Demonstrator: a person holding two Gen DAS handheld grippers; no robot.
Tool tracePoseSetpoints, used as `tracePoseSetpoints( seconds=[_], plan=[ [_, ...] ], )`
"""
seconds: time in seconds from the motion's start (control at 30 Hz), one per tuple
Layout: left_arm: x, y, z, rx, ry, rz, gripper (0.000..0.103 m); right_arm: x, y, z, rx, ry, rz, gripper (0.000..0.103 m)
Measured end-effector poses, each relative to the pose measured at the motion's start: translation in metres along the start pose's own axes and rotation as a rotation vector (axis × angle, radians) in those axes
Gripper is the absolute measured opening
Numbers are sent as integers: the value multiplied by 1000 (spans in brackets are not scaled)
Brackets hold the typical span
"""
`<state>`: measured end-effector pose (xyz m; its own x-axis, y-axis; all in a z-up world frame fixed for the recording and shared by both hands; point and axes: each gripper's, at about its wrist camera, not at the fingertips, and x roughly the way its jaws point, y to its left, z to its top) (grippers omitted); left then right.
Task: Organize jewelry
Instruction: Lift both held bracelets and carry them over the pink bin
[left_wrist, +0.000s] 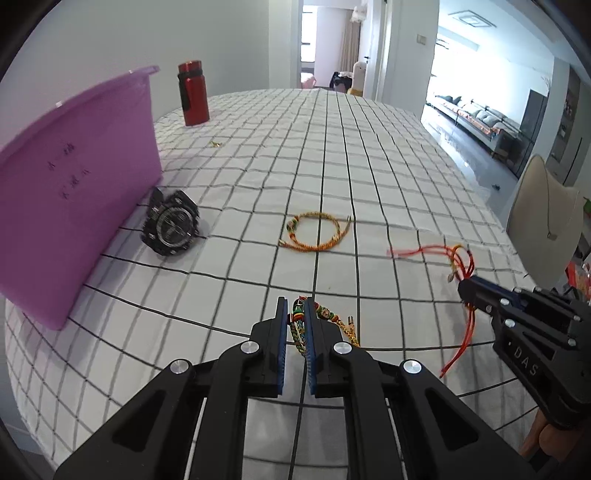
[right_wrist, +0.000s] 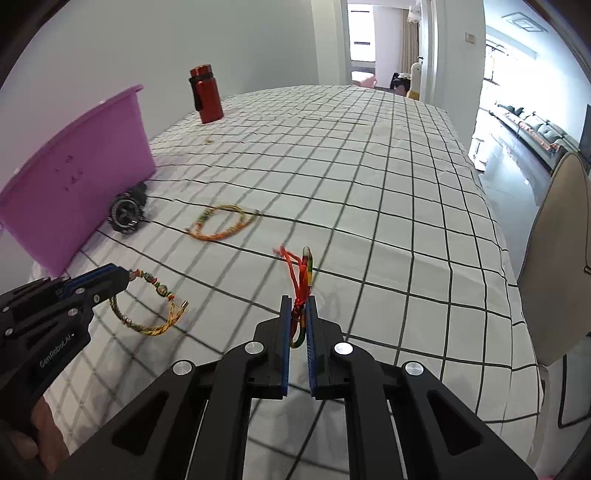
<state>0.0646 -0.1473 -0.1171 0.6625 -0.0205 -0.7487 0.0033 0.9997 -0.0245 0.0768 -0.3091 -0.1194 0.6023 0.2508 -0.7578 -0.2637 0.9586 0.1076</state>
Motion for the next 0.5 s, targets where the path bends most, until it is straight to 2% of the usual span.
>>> tracePoseSetpoints(
  seconds=[0.23, 0.5],
  plan=[
    [-50, 17, 28, -68, -29, 16, 9, -45, 14, 29, -22, -33, 42, 8],
    [-114, 55, 60, -148, -84, 104, 9, -92, 50, 77, -97, -94, 143, 8]
  ],
)
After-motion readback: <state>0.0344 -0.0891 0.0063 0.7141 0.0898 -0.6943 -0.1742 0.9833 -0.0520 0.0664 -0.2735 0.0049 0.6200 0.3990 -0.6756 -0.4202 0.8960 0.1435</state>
